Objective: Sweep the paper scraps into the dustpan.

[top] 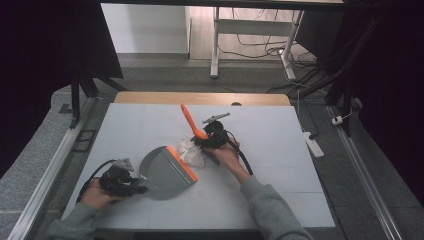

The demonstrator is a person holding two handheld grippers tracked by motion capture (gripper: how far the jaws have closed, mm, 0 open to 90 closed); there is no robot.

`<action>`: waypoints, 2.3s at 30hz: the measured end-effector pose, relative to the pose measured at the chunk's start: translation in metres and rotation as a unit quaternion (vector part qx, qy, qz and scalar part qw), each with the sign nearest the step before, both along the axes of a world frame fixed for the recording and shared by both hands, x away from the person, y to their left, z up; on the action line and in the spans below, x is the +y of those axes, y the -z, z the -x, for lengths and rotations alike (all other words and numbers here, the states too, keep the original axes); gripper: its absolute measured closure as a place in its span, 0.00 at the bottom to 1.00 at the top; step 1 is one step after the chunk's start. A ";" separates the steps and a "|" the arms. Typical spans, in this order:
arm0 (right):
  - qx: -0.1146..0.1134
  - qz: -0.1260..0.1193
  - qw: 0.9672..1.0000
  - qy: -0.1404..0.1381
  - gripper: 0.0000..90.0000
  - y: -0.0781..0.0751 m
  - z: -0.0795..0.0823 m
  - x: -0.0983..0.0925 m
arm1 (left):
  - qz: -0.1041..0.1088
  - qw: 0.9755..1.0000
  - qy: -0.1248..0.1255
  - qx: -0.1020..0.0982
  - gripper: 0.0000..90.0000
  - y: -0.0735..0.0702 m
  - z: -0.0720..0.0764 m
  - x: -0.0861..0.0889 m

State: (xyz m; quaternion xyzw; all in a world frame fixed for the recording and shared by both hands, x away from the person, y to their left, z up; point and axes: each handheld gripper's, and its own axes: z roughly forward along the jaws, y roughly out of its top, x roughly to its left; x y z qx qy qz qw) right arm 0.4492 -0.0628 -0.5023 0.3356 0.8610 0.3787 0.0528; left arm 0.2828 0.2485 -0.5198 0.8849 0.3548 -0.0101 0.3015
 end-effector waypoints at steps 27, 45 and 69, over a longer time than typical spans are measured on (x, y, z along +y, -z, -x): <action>-0.036 -0.044 0.998 0.019 0.78 -0.036 0.006 -0.016 | 0.000 1.000 -0.003 0.000 0.69 0.000 0.002 -0.001; -0.025 0.027 0.999 0.040 0.78 -0.009 -0.042 0.017 | 0.002 1.000 -0.003 0.000 0.69 0.001 0.001 -0.001; 0.015 0.003 0.994 -0.108 0.78 -0.022 0.026 0.064 | 0.002 1.000 -0.006 0.002 0.69 0.001 0.001 -0.001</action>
